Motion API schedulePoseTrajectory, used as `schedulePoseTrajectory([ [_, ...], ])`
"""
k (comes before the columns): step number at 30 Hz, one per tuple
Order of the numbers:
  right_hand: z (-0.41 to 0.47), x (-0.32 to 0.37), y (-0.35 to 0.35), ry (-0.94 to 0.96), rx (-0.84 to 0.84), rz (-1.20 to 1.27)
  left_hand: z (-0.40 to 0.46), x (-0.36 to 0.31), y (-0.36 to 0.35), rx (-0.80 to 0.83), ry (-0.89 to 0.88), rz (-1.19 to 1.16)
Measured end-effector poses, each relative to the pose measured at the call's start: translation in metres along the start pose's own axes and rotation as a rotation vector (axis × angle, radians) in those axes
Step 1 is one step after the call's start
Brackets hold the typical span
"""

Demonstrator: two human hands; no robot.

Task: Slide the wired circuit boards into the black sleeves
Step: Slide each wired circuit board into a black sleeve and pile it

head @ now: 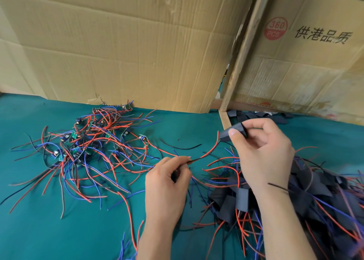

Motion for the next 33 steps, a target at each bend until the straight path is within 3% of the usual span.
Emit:
schedulePoseTrajectory([
  [5,-0.002,-0.031,-0.001,-0.209,-0.087,0.351,-0.001,-0.004,0.003,-0.029,-0.077,-0.032],
  [12,-0.002,-0.031,-0.006,-0.289,-0.082,0.637,-0.001,-0.006,0.002,-0.015,-0.137,-0.045],
  [33,-0.003,-0.024,-0.014,-0.381,0.133,0.815,-0.002,-0.006,0.006,-0.065,-0.132,-0.094],
])
Point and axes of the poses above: each hand's wrist, its own z-axis towards the middle knuckle, its own y-axis out of the back of the hand, x = y × z, the point moved 7 cm from there along z, towards the middle knuckle, and after that the axes turned 14 degrees about x, right-handed, at the moved point
